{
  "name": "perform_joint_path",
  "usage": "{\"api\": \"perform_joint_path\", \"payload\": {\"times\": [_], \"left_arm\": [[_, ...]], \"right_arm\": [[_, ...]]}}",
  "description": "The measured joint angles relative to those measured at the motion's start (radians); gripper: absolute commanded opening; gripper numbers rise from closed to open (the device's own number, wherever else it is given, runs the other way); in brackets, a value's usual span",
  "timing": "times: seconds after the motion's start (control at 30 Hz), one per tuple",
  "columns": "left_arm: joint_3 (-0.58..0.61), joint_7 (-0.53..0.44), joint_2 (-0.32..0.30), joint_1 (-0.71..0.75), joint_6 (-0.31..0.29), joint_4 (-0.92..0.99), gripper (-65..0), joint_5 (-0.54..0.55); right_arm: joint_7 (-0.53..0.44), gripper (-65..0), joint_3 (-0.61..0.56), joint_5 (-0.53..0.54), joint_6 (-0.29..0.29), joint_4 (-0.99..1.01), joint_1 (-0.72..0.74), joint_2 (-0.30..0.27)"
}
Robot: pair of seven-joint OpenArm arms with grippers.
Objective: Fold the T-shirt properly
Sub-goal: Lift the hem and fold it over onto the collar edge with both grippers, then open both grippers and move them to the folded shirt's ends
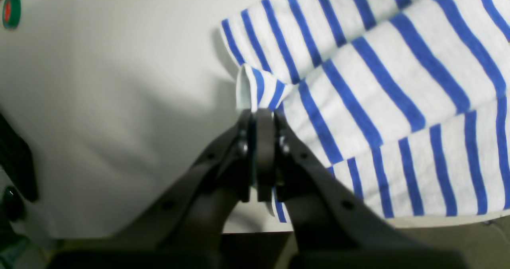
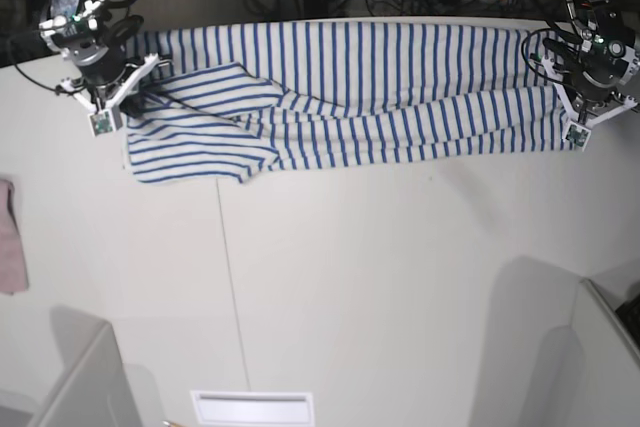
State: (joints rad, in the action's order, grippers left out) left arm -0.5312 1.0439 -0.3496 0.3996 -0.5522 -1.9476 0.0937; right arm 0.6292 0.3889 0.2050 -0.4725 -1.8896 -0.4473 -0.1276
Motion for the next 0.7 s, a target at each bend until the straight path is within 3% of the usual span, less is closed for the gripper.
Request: {"api": "perform_joint_path", "payload": {"times": [0.5, 0.7], "left_arm": [[-0.030, 0.000, 0.003, 0.033, -0.006, -0.006, -65.0, -0.006], [-0.030, 0.000, 0.008, 0.033, -0.006, -0.004, -65.0, -0.006]], "right_arm": [[-0.001, -65.0, 0.041, 0.000, 0.000, -0.039, -0.036, 0.002], [0.072, -65.0, 0.039, 0.001, -0.001, 0.015, -0.030, 0.008]]}}
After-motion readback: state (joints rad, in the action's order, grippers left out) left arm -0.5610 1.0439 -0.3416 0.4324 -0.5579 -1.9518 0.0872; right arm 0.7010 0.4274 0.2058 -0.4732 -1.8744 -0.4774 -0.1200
